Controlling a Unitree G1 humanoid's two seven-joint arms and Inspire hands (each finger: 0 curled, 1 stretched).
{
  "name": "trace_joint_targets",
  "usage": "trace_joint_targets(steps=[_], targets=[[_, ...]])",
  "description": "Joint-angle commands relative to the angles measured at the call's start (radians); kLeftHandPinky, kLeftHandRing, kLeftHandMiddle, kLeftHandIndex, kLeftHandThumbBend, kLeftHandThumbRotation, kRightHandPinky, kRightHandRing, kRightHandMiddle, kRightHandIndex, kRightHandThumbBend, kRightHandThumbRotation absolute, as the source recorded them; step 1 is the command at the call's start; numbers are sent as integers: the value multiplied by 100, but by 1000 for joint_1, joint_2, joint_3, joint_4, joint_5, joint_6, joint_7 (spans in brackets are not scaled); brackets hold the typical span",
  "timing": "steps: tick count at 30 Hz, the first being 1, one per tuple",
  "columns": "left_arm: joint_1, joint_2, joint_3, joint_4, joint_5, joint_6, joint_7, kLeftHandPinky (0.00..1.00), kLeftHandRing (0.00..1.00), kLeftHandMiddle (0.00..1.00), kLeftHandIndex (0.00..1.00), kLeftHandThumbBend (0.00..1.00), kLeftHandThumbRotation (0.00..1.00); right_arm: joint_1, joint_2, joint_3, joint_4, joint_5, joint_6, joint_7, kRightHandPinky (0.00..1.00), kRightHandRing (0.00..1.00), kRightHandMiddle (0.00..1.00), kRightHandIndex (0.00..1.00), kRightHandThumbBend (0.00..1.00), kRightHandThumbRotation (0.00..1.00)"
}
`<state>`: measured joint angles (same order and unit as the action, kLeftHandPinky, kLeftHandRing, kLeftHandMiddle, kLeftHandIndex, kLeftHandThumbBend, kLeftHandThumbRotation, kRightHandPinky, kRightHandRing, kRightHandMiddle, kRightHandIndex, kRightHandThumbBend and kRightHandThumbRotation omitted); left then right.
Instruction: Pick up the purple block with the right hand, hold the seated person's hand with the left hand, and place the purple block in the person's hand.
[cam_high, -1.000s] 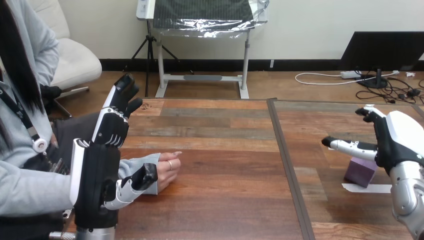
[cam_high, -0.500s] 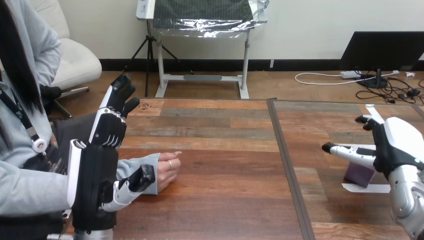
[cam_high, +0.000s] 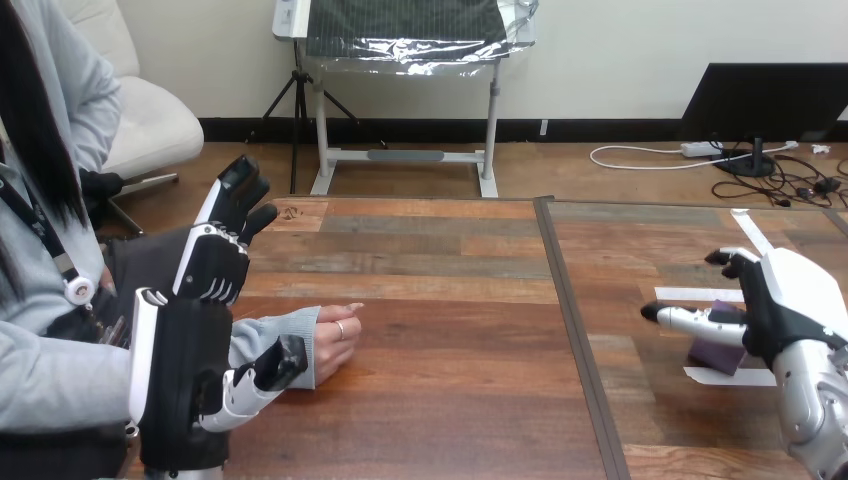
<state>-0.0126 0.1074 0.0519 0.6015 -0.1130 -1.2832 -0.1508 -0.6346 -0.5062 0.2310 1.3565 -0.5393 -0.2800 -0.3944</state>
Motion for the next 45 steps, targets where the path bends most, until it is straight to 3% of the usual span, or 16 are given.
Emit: trace_joint_targets(steps=[1, 20, 33, 39, 40, 45], targets=[[-24, 3, -8, -73, -17, -1, -4, 86, 93, 94, 91, 100, 74, -22, 16, 14, -2, -6, 10, -1, 79, 85, 83, 83, 91, 60], [-4, 0, -7, -113, -21, -1, -2, 84, 91, 93, 91, 100, 73, -7, 30, 8, -2, 1, 24, 12, 79, 85, 82, 84, 89, 59], [9, 7, -34, -142, -78, -1, -28, 82, 91, 93, 90, 100, 72, 3, 40, 19, 0, -13, 44, -4, 74, 80, 79, 81, 87, 55], [13, 13, -43, -149, -105, -9, -45, 83, 91, 94, 90, 100, 71, 7, 46, 41, 0, -40, 57, -49, 61, 68, 71, 74, 83, 50], [14, 13, -43, -150, -107, -11, -47, 83, 91, 93, 90, 100, 71, 8, 47, 42, 0, -41, 57, -54, 54, 61, 64, 68, 80, 46], [13, 12, -38, -150, -110, -26, -51, 83, 91, 93, 90, 100, 71, 11, 58, 33, -1, -29, 65, -82, 36, 43, 50, 57, 73, 35]])
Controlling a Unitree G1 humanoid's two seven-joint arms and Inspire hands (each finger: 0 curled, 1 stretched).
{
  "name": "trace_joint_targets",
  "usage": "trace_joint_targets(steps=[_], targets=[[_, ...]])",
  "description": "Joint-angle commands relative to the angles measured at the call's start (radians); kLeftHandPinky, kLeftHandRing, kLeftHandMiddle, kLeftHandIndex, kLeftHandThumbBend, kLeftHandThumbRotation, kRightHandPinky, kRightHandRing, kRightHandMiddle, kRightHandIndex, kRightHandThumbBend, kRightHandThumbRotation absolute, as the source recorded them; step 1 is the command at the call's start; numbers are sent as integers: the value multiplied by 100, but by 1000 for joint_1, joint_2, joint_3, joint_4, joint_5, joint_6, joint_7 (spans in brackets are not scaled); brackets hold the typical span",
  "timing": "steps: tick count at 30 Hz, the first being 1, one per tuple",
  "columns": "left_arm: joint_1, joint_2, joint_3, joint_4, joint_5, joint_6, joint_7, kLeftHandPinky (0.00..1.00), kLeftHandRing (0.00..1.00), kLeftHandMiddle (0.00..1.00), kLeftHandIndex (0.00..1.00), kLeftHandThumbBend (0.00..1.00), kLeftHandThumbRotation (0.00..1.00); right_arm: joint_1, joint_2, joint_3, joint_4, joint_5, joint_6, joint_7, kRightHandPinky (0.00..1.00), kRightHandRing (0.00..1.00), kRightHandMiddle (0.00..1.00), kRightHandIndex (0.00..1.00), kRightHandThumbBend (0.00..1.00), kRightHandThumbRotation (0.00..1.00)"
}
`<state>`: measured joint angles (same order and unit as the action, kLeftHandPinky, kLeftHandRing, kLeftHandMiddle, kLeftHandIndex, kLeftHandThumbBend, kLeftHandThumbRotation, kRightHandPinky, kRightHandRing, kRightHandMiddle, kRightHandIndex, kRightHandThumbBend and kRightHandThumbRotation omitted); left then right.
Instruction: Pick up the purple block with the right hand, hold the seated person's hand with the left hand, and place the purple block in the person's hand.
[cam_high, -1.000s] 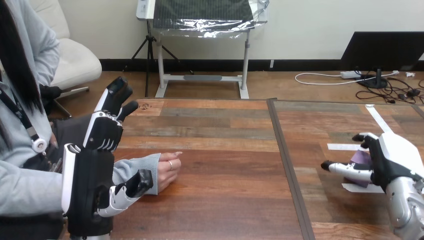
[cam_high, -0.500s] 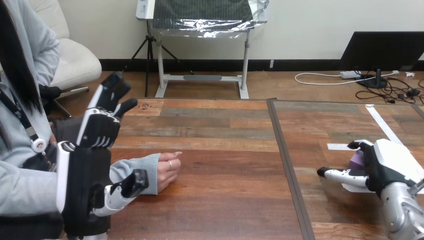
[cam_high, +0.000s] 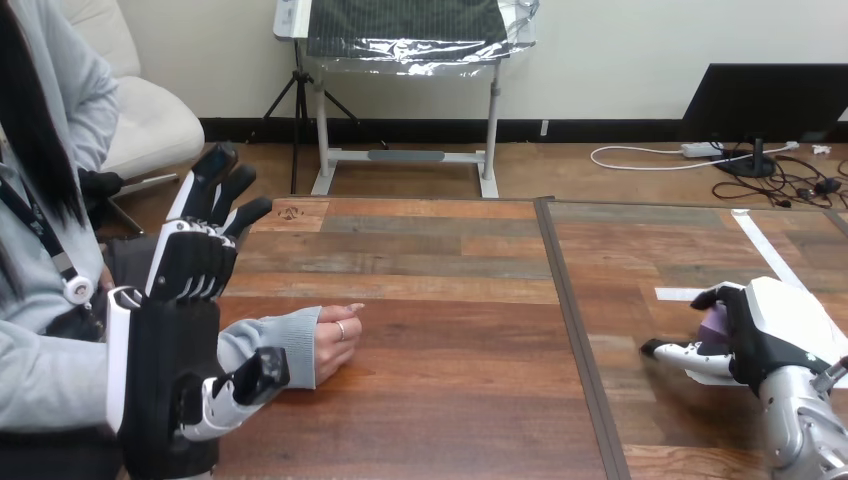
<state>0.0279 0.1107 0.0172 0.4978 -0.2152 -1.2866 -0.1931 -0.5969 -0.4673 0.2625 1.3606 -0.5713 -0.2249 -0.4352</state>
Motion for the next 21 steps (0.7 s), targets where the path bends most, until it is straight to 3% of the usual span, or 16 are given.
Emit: trace_joint_targets(steps=[1, 4, 11, 13, 16, 21], targets=[[-27, 9, -2, -48, -8, -24, -10, 83, 91, 93, 90, 100, 71, -26, 22, 0, -5, 5, 14, -48, 31, 38, 46, 54, 71, 31], [-23, 8, -1, -55, -11, -22, -13, 83, 91, 93, 90, 100, 71, -21, 31, -13, -5, 17, 9, -79, 18, 24, 32, 42, 66, 19], [-17, 8, 3, -65, -15, -26, -14, 83, 91, 93, 90, 100, 71, -12, 48, -59, -7, 74, -22, -99, 7, 13, 20, 29, 56, 5], [-14, 8, 4, -70, -16, -26, -14, 83, 91, 93, 90, 99, 71, -12, 53, -74, -8, 93, -31, -97, 6, 12, 20, 27, 52, 5], [0, 11, 2, -93, -18, -13, -13, 83, 91, 92, 90, 99, 72, -14, 70, -132, -15, 160, -72, -95, 6, 12, 19, 25, 47, 6], [9, 12, 4, -105, -19, -1, -13, 84, 91, 92, 89, 100, 72, -21, 81, -167, -18, 208, -99, -77, 7, 12, 19, 23, 41, 12]])
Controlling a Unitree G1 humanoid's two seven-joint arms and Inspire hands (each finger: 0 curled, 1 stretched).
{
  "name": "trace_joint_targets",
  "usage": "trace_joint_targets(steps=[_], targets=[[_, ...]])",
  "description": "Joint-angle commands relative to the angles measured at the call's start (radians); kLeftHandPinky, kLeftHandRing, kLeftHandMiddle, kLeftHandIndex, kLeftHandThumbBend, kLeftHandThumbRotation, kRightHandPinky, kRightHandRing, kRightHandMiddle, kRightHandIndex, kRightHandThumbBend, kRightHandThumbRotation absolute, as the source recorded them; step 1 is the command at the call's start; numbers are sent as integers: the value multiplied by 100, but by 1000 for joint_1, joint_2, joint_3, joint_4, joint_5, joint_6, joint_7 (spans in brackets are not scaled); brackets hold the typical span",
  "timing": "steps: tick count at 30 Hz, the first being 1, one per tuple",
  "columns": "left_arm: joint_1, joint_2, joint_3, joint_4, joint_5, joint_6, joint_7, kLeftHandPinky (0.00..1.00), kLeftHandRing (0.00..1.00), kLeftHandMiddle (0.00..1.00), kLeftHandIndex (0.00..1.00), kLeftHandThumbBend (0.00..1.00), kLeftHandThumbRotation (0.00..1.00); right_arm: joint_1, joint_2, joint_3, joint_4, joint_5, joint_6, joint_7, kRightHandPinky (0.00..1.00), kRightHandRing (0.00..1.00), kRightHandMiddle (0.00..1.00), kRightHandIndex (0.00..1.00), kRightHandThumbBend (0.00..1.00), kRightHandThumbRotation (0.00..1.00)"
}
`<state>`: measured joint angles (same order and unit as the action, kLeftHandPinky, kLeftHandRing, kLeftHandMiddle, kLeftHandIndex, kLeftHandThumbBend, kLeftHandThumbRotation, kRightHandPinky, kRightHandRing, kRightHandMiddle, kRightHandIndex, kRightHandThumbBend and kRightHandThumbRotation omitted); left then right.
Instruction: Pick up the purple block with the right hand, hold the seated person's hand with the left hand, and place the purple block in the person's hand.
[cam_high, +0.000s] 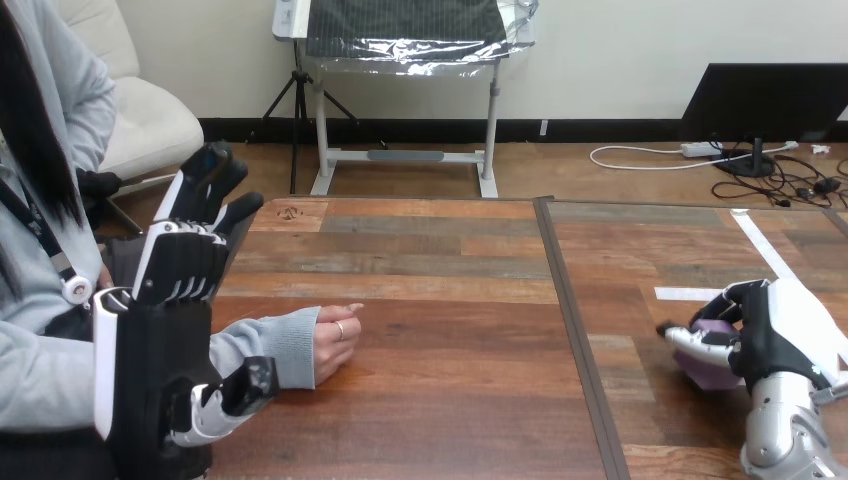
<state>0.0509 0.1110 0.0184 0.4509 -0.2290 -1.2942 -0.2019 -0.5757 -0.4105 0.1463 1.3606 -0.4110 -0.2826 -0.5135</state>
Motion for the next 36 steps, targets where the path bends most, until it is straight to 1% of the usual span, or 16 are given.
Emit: trace_joint_targets(steps=[1, 5, 8, 9, 14, 21, 29, 33, 36], targets=[[-14, 12, 3, -58, -5, 6, -5, 84, 91, 92, 89, 100, 72, -44, 25, -55, -19, 54, -45, 3, 8, 12, 19, 23, 40, 13], [-18, 13, 7, -49, -4, 2, -7, 84, 91, 92, 89, 99, 72, -53, 31, -67, -21, 71, -56, 9, 8, 12, 19, 22, 37, 17], [-22, 8, 17, -42, 9, -1, -3, 84, 91, 92, 89, 99, 72, -61, 35, -76, -25, 84, -65, 20, 7, 11, 18, 21, 36, 20], [-24, 7, 20, -39, 14, -3, -2, 84, 91, 92, 89, 99, 72, -65, 39, -85, -27, 96, -72, 29, 7, 11, 18, 21, 36, 21], [-29, 6, 22, -34, 21, -1, -2, 84, 91, 92, 89, 99, 73, -75, 49, -110, -33, 128, -96, 52, 5, 9, 16, 19, 34, 30], [-34, 3, 22, -31, 26, 14, -3, 84, 91, 92, 89, 100, 73, -91, 59, -109, -44, 132, -121, 50, 4, 8, 14, 17, 33, 35], [-40, 0, 24, -26, 33, 29, -3, 84, 90, 91, 88, 100, 72, -106, 69, -110, -54, 130, -137, 46, 4, 8, 14, 19, 33, 42], [-46, -4, 31, -17, 46, 34, 1, 83, 90, 91, 88, 100, 73, -114, 80, -122, -63, 146, -154, 57, 4, 8, 14, 22, 32, 45], [-51, -6, 36, -11, 57, 35, 4, 82, 89, 91, 88, 100, 73, -118, 88, -132, -69, 159, -169, 69, 4, 8, 14, 21, 32, 45]])
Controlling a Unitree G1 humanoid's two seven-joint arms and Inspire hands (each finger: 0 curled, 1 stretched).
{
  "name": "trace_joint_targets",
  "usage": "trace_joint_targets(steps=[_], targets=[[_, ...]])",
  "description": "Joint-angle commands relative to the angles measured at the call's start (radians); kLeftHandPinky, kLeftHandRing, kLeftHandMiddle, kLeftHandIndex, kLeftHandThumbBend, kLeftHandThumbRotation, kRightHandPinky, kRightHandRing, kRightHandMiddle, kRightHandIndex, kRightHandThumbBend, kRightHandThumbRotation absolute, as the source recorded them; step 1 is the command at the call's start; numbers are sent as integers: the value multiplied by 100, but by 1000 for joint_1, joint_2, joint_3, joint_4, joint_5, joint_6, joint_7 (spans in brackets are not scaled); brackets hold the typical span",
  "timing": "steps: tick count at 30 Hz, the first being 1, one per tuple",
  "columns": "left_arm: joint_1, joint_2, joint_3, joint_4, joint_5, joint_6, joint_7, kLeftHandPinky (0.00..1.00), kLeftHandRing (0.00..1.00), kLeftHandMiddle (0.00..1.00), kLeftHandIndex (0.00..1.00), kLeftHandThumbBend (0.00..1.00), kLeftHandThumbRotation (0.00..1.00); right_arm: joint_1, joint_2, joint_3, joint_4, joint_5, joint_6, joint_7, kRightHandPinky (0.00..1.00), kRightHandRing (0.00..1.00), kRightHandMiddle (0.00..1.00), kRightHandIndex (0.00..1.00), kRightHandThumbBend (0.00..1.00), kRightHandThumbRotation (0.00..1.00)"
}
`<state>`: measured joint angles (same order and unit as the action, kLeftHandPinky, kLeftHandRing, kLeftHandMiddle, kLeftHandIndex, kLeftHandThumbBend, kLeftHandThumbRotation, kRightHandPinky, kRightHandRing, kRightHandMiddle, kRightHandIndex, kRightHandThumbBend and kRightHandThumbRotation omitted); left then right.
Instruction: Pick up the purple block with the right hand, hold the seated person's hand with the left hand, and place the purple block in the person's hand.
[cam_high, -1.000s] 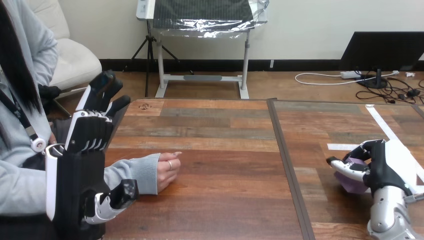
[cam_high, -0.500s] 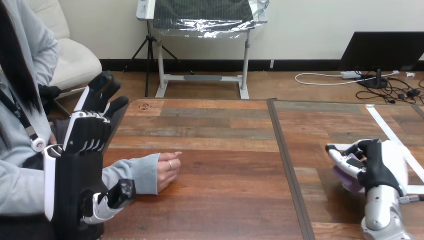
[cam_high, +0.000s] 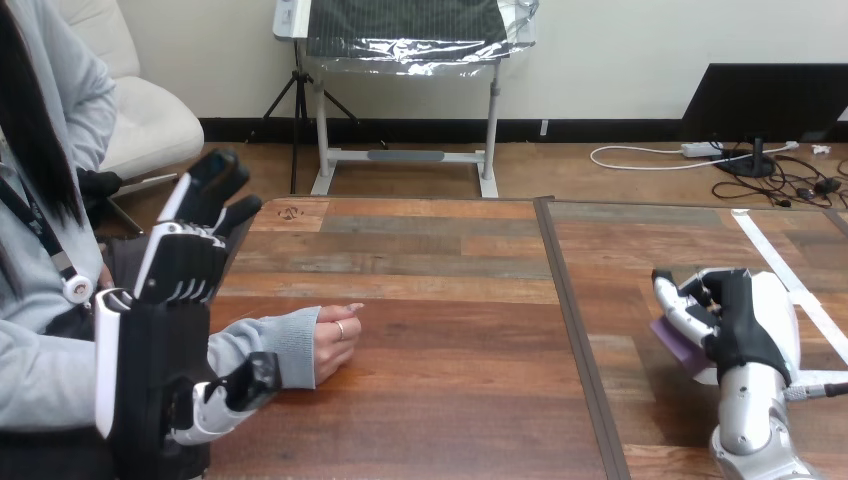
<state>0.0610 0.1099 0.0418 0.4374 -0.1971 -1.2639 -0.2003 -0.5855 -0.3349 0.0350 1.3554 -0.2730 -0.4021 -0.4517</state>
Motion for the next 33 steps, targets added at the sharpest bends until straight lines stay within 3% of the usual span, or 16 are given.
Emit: trace_joint_targets(steps=[1, 8, 16, 26, 33], targets=[[-61, -6, 13, 4, 26, 7, 3, 82, 89, 91, 88, 100, 73, -109, 14, -24, -65, 25, -53, 12, 4, 8, 14, 21, 31, 45], [-65, -8, 30, 15, 56, 23, 13, 82, 89, 90, 88, 100, 71, -114, 24, -32, -78, 38, -82, 24, 3, 7, 13, 20, 29, 40], [-53, -19, 89, -6, 187, 71, 80, 80, 89, 91, 88, 100, 71, -117, 30, -33, -85, 40, -101, 29, 3, 7, 12, 18, 29, 37], [-43, -12, 85, -18, 221, 109, 112, 81, 90, 92, 88, 100, 68, -124, 37, -42, -86, 53, -105, 46, 2, 6, 11, 16, 29, 39], [-36, -5, 107, -35, 301, 144, 151, 81, 91, 93, 89, 100, 72, -128, 42, -51, -89, 60, -103, 59, 2, 6, 11, 15, 28, 37]])
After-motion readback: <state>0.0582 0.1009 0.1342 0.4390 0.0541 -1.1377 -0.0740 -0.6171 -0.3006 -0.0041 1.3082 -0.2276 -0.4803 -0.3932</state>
